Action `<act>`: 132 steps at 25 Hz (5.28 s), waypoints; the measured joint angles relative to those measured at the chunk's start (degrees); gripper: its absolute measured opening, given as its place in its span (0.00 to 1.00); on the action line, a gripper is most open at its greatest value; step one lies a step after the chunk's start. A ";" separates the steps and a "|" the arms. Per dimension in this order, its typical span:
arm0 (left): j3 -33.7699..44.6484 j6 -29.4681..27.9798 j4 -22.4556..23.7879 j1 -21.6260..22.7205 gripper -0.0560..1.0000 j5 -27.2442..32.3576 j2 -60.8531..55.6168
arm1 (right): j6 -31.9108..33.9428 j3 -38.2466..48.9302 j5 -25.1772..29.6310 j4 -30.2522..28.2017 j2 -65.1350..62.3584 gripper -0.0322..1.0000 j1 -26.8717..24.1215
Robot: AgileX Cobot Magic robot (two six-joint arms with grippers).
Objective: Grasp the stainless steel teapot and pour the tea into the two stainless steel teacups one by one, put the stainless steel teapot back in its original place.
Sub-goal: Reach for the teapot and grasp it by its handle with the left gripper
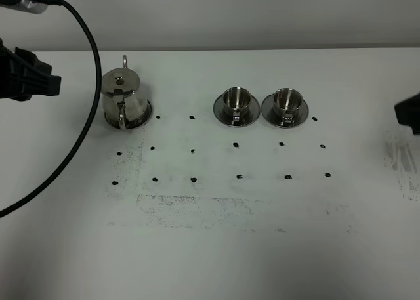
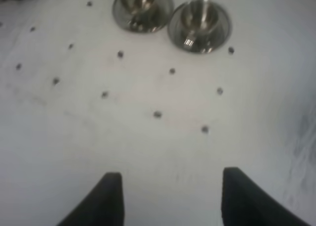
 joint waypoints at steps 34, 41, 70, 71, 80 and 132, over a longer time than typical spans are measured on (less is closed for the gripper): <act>0.00 -10.01 11.85 -3.92 0.43 9.60 5.19 | 8.19 31.75 2.37 -12.34 -58.41 0.48 -0.26; 0.00 -10.01 11.85 -3.92 0.43 9.12 5.19 | 8.19 31.75 2.37 -12.34 -58.41 0.48 -3.60; -16.26 -10.24 2.92 -8.54 0.43 19.83 20.40 | 8.19 31.75 2.37 -12.34 -58.41 0.48 -3.61; -17.39 -10.24 2.29 -8.71 0.43 19.95 22.02 | 8.19 31.75 2.37 -12.34 -58.41 0.48 -3.61; -24.18 3.79 -3.78 -9.15 0.43 20.00 29.11 | 8.19 31.75 2.37 -12.22 -58.41 0.48 -3.61; -34.23 -29.38 8.70 -13.08 0.43 16.87 49.42 | 8.19 31.75 2.37 -12.22 -58.41 0.48 -3.61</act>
